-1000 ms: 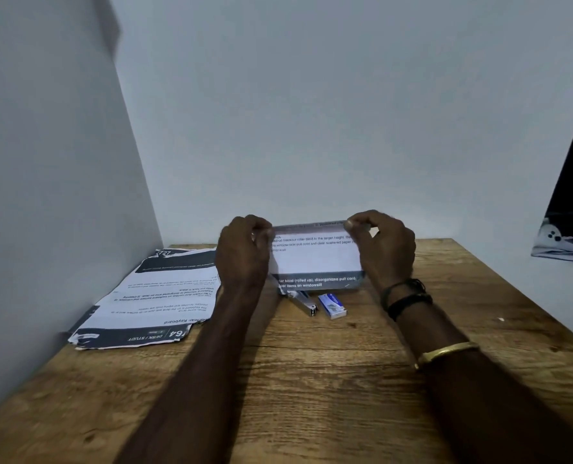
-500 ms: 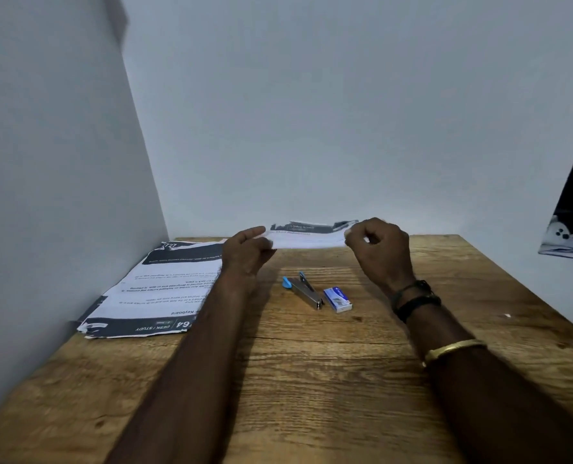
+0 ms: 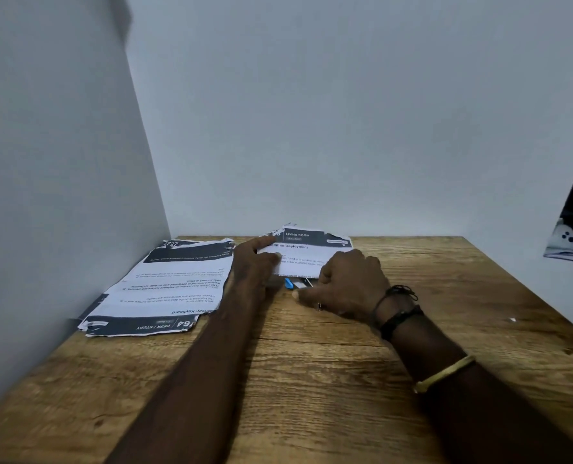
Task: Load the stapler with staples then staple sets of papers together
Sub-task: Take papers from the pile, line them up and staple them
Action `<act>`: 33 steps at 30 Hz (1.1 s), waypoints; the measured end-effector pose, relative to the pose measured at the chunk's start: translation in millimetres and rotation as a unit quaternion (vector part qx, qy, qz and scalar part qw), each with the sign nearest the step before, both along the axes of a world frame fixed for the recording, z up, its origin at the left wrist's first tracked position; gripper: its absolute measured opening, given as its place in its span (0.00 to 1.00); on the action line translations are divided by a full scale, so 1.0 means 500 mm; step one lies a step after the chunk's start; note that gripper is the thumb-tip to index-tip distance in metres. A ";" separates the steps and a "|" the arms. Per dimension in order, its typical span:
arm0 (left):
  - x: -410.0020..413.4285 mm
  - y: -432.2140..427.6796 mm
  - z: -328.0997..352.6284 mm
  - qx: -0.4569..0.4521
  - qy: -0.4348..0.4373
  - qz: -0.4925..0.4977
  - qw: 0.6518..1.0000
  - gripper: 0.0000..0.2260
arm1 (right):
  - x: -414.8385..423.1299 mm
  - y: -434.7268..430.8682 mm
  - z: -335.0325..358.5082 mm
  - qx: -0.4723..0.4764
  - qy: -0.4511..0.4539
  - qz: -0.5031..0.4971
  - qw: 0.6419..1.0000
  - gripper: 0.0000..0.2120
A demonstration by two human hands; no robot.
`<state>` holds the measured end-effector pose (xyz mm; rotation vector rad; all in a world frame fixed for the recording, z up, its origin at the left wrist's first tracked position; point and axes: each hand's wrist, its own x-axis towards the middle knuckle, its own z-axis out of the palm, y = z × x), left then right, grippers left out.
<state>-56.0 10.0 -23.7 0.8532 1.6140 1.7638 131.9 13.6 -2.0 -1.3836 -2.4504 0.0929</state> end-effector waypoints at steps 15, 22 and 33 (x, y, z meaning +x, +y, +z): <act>0.000 -0.001 0.002 -0.015 0.040 0.020 0.999 0.24 | 0.010 0.012 0.014 -0.111 0.351 0.019 0.930 0.12; 0.014 -0.003 0.006 0.007 0.108 0.040 0.993 0.15 | -0.009 0.044 0.022 -0.287 0.579 0.035 0.762 0.11; 0.019 0.003 0.005 0.013 0.135 0.060 0.989 0.13 | -0.062 0.091 0.036 -0.382 0.631 0.080 0.670 0.16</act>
